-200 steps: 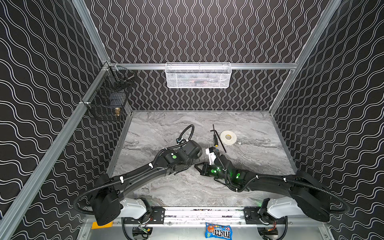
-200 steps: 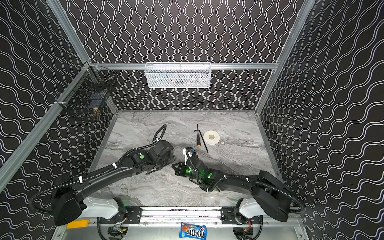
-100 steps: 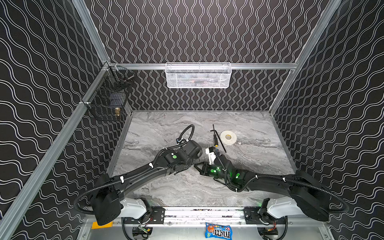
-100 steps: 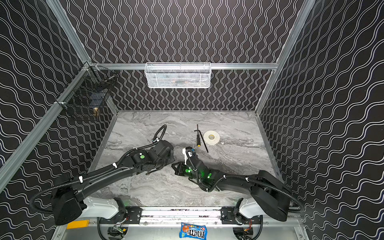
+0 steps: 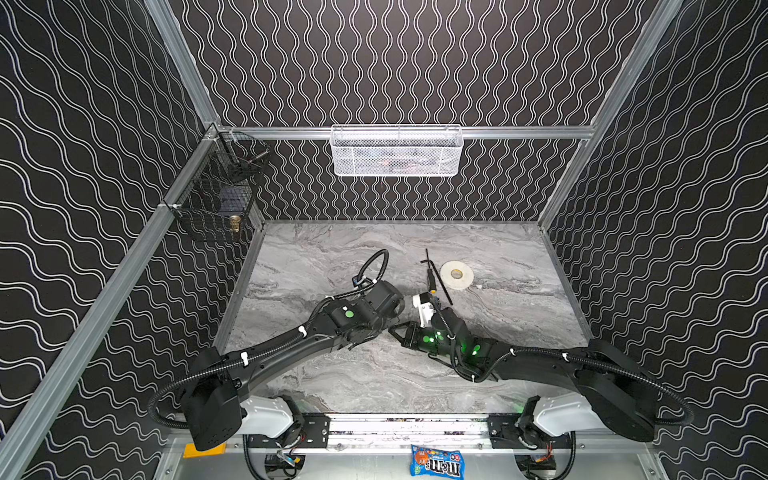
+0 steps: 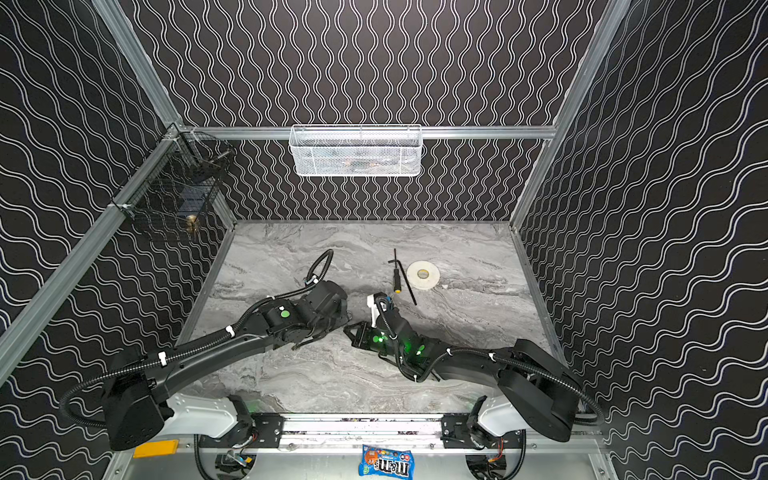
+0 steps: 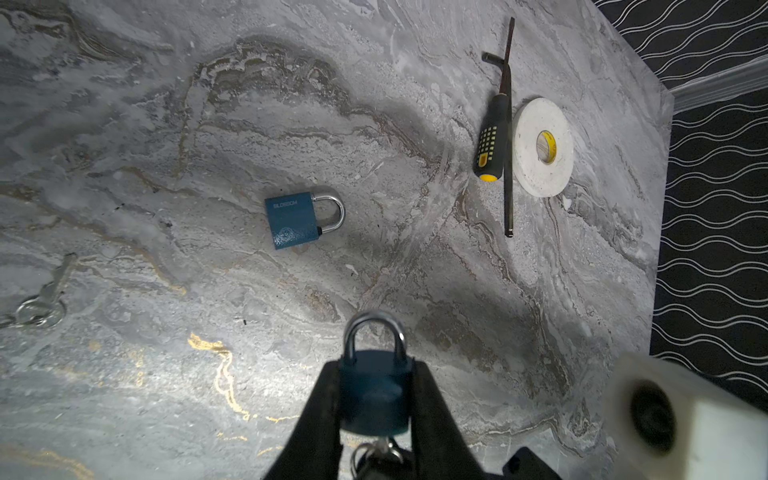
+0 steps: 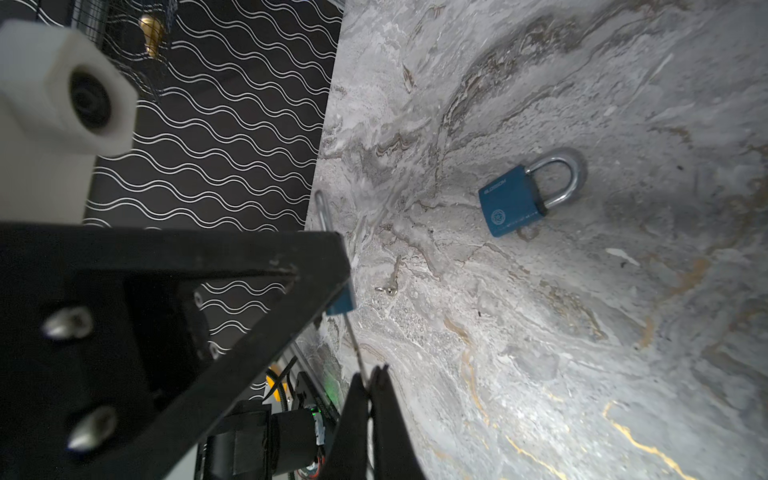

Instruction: Unlock with the key

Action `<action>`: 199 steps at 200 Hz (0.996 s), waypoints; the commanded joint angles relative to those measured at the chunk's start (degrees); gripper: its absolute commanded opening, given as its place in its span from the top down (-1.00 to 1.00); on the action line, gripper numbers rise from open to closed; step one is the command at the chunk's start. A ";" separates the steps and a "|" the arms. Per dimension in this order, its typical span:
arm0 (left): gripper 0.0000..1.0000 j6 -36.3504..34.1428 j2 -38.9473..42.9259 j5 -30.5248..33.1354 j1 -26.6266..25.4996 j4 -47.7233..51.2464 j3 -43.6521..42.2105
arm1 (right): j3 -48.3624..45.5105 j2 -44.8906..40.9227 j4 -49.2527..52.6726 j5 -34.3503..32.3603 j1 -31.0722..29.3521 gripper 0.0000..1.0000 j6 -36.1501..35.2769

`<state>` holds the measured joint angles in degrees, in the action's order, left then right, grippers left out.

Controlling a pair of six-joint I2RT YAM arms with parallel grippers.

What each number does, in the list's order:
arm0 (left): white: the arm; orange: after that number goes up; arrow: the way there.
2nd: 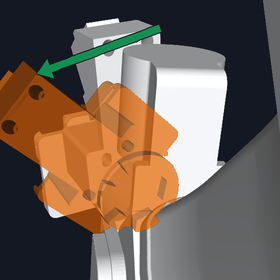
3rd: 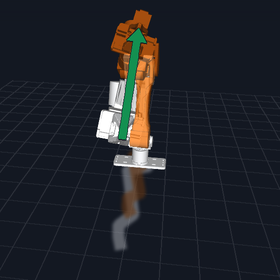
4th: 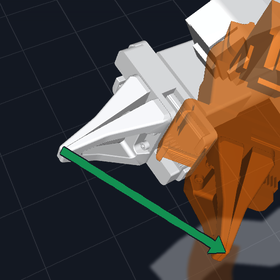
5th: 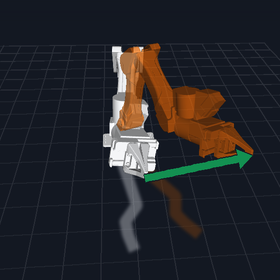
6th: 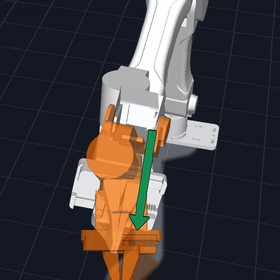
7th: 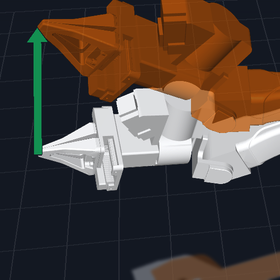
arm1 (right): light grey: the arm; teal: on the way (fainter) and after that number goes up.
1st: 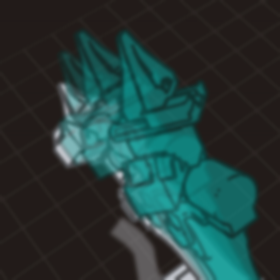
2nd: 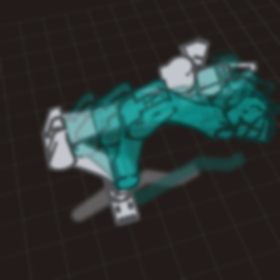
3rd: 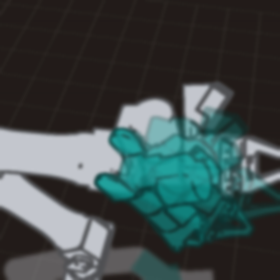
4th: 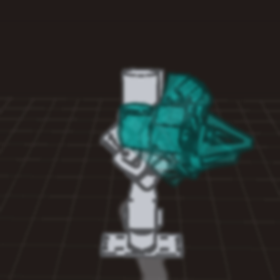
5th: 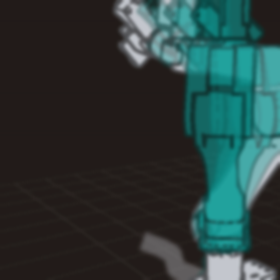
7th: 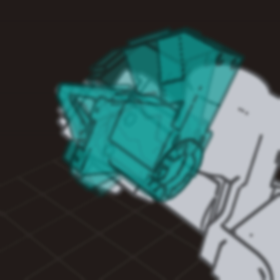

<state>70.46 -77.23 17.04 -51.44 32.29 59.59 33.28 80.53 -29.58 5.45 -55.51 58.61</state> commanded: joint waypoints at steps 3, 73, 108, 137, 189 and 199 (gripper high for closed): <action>1.00 0.64 0.43 0.32 0.01 -0.13 -0.76 | -0.49 -0.30 -5.61 -0.36 0.30 1.00 2.04; 1.00 3.36 2.03 -1.70 -0.02 -3.07 -1.79 | 1.88 0.77 -6.09 -1.52 -0.38 1.00 0.89; 1.00 3.77 2.56 -3.28 0.02 -3.11 -1.62 | 2.05 0.84 -6.95 -2.94 -0.48 1.00 -0.91; 1.00 3.02 1.93 -5.06 0.01 -2.54 -0.38 | 1.85 0.31 -8.12 -3.43 -0.49 1.00 -3.03; 1.00 3.47 1.85 -2.33 -0.19 -0.31 -1.02 | 0.93 -2.22 -8.79 -4.72 -0.30 1.00 -4.02; 1.00 3.80 2.20 -2.70 -0.19 -1.07 -1.68 | 1.54 -2.19 -8.20 -4.41 -0.31 1.00 -4.25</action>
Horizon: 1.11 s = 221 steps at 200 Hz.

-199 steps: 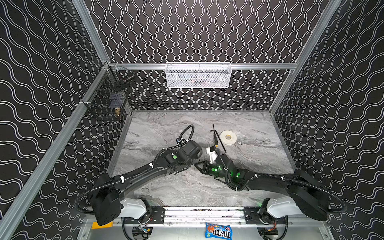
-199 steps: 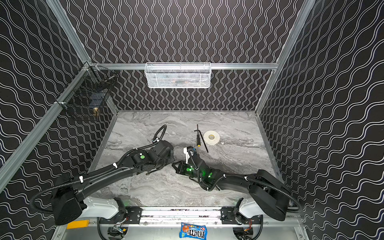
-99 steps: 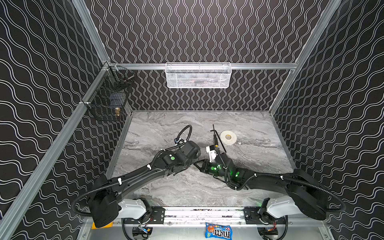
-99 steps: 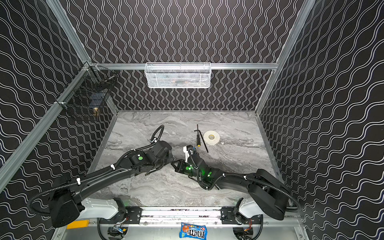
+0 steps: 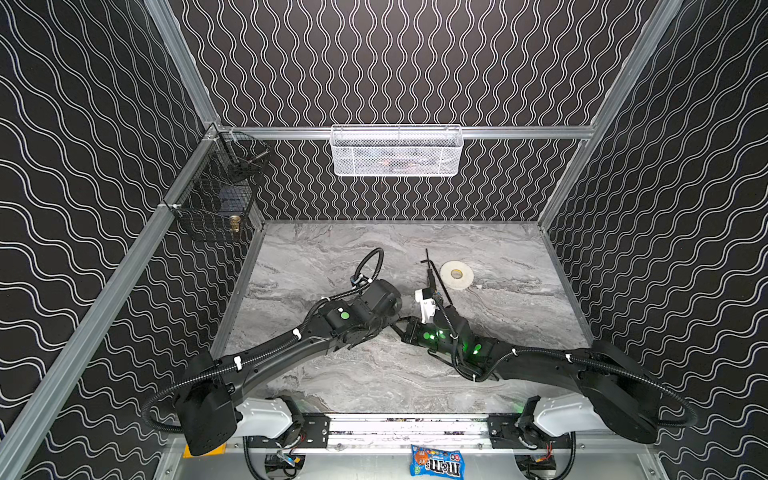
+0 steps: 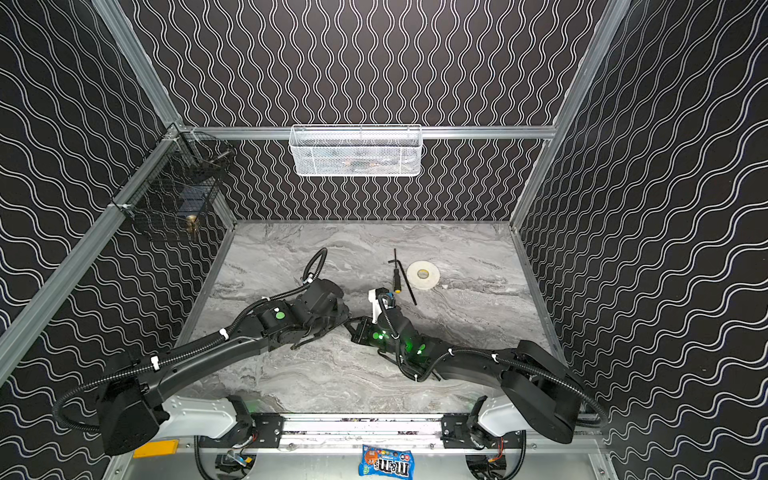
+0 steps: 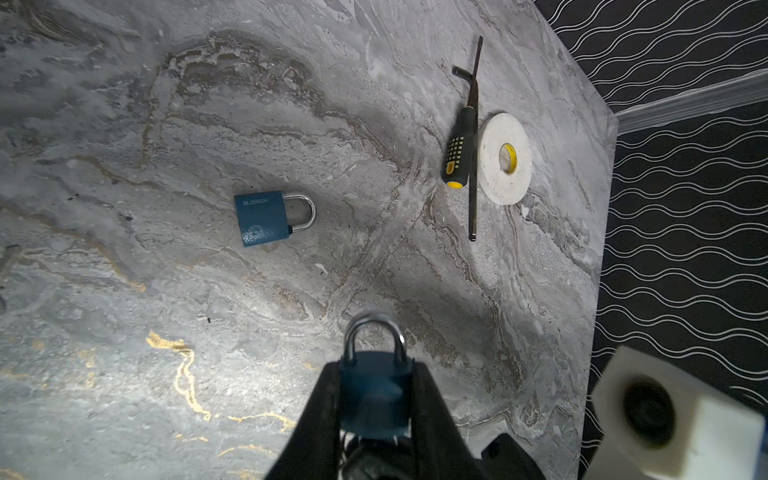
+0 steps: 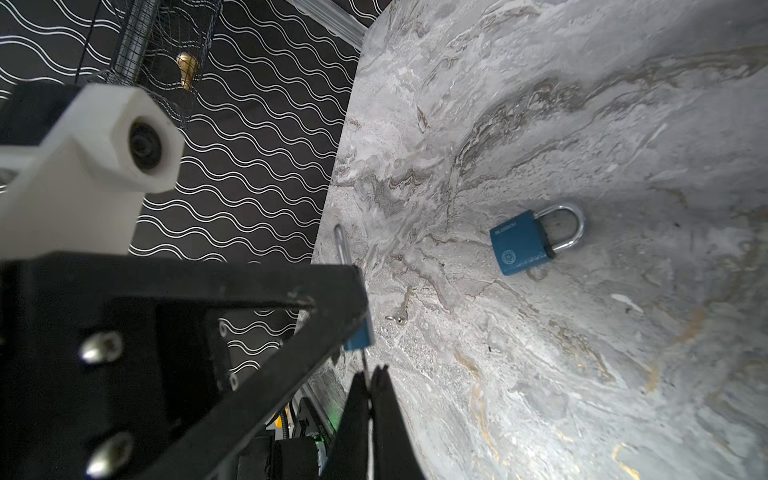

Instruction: Unlock with the key

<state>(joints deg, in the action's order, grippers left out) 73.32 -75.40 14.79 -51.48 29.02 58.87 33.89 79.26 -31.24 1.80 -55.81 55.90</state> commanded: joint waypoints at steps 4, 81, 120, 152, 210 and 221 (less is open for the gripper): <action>1.00 1.04 0.54 -0.74 -0.18 1.56 -1.23 | 1.21 -0.86 -6.12 -0.70 0.02 1.00 -1.78; 1.00 0.14 2.69 -1.70 -1.41 2.44 -0.93 | 4.46 0.31 -1.36 -1.60 0.86 1.00 -4.40; 1.00 0.64 3.19 -3.76 -1.95 0.38 -1.61 | 6.44 1.21 0.77 -0.86 1.31 1.00 -4.85; 1.00 0.40 3.21 -3.85 -2.04 0.66 -1.13 | 6.61 1.00 0.83 -0.98 1.23 1.00 -4.87; 1.00 -0.59 3.41 0.29 -1.95 2.95 -0.45 | 6.55 0.63 2.75 -1.14 1.27 1.00 -6.05; 1.00 -0.68 3.41 1.25 -1.95 3.48 -0.17 | 6.45 0.40 3.21 -1.00 1.32 1.00 -6.41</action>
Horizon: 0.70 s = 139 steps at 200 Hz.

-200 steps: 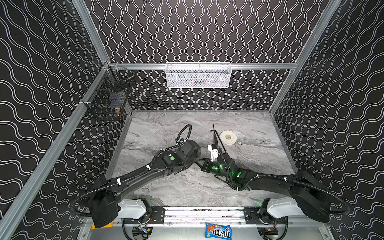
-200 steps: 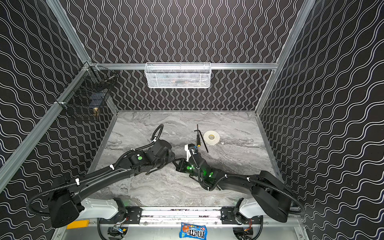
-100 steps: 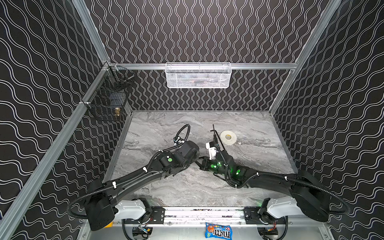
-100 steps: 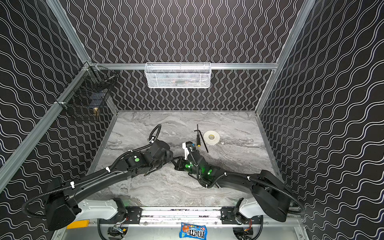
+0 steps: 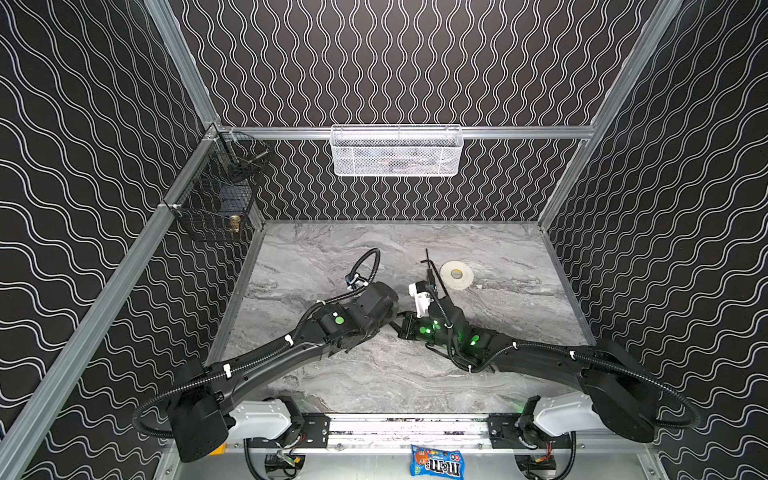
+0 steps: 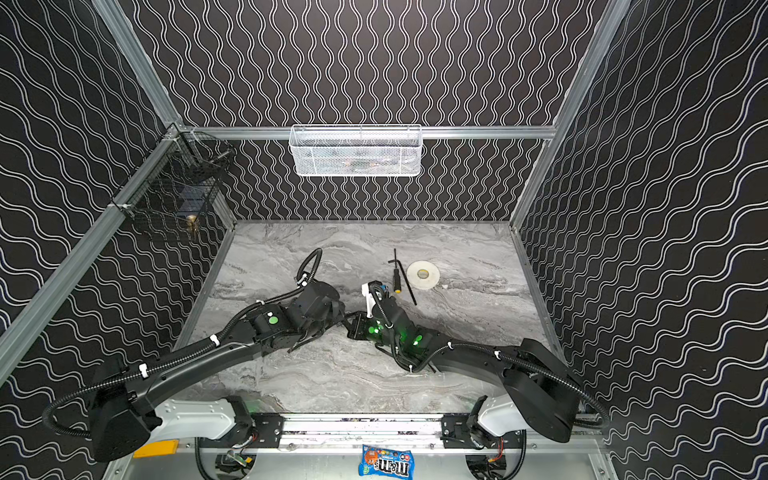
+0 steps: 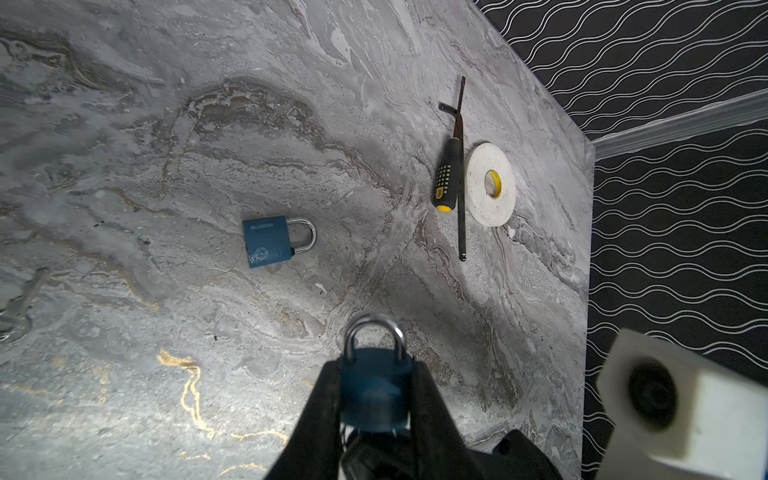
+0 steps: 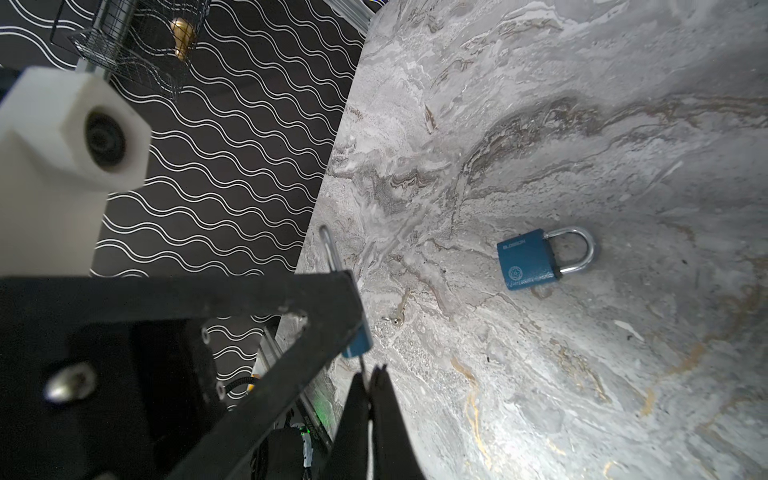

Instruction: Unlock with the key

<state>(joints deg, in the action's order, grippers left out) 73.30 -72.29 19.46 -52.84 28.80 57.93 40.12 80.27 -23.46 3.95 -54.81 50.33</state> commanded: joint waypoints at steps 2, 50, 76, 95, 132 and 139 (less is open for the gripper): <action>1.00 -0.69 0.38 -3.24 -0.53 3.76 0.82 | 0.11 -0.57 -4.44 -3.08 0.27 1.00 -0.84; 1.00 -0.77 1.06 -1.37 0.01 2.69 0.91 | -1.29 -1.34 -4.67 -2.22 0.14 0.97 -1.68; 1.00 -0.69 0.99 -0.44 0.26 2.37 1.29 | -2.09 -2.00 -4.66 -2.10 0.23 0.89 -2.05; 1.00 -0.83 0.78 0.46 0.35 2.66 1.95 | -2.46 -2.26 -4.90 -1.46 0.17 0.85 -2.55; 1.00 -0.80 0.67 2.36 0.32 3.20 2.78 | -2.94 -2.37 -5.54 -0.40 0.07 0.77 -3.02; 1.00 -0.87 0.76 2.75 0.36 3.17 2.87 | -2.94 -2.39 -5.58 -0.24 -0.03 0.75 -3.12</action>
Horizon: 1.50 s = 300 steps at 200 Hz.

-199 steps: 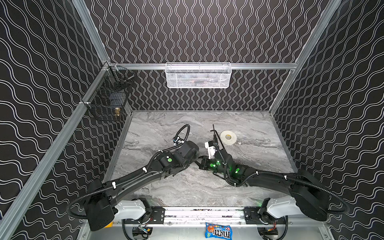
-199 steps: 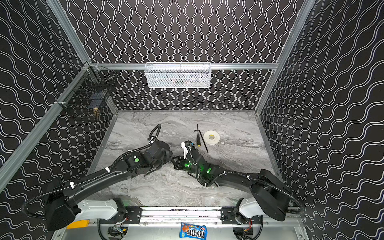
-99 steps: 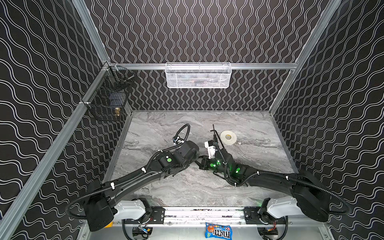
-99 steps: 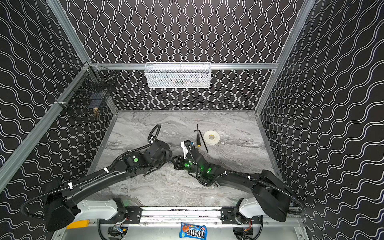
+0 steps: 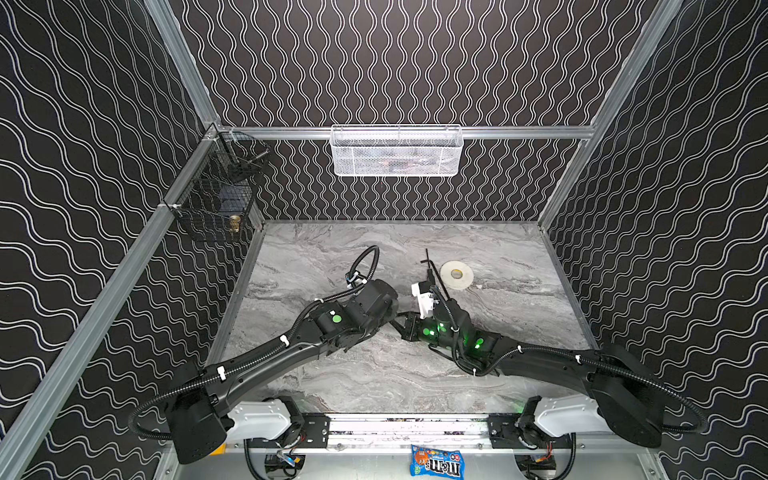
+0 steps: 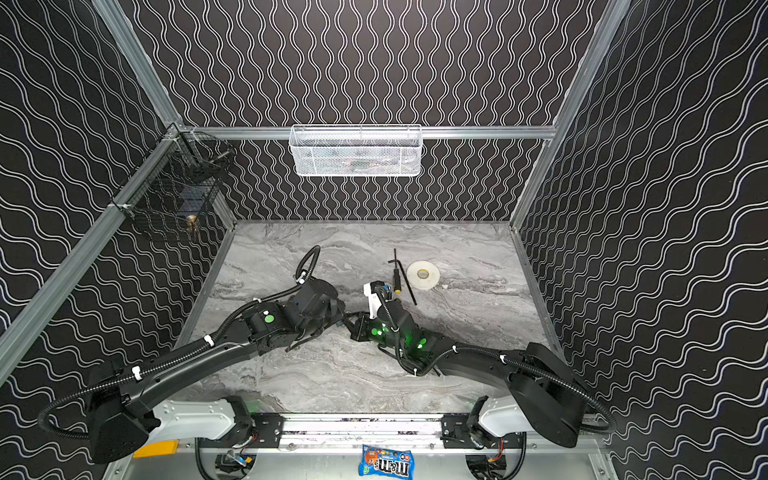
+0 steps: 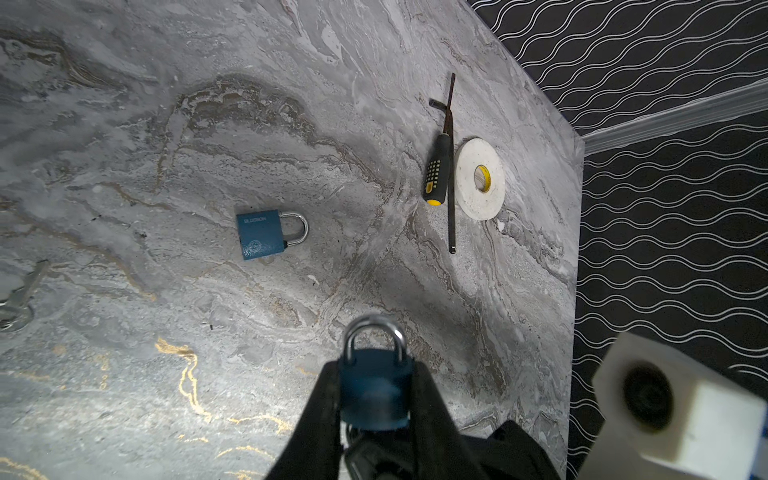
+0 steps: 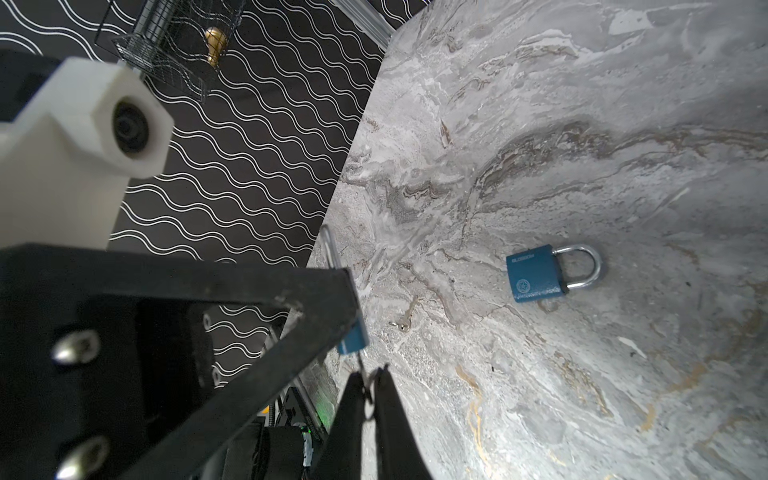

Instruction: Unlock with the key

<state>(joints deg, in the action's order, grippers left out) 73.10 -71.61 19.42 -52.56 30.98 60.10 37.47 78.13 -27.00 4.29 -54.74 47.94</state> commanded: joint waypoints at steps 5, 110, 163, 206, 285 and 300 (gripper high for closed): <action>1.00 -0.61 0.12 3.02 0.08 1.19 0.76 | -0.38 -0.34 -2.13 -0.53 -0.10 0.73 -0.82; 1.00 -0.34 1.57 3.52 0.61 1.15 0.39 | -2.85 -2.89 -8.92 4.43 1.40 0.50 3.20; 1.00 -0.66 1.59 2.84 0.59 0.39 0.47 | 0.12 -0.18 -8.13 5.77 2.45 0.55 3.92; 1.00 -0.90 1.58 2.73 0.53 0.13 0.81 | 0.31 0.21 -7.13 4.16 2.45 0.57 4.00; 1.00 -0.68 1.59 2.86 0.61 -0.48 0.65 | 0.47 2.23 -7.28 4.76 2.45 0.68 3.77; 1.00 -0.90 1.35 2.77 0.55 -0.41 0.87 | -0.06 2.37 -7.88 4.77 2.45 0.69 3.78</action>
<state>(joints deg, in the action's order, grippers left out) 73.08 -70.17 21.58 -52.03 31.75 60.40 37.56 80.14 -33.28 9.32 -52.29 51.62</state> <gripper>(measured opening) 0.257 0.160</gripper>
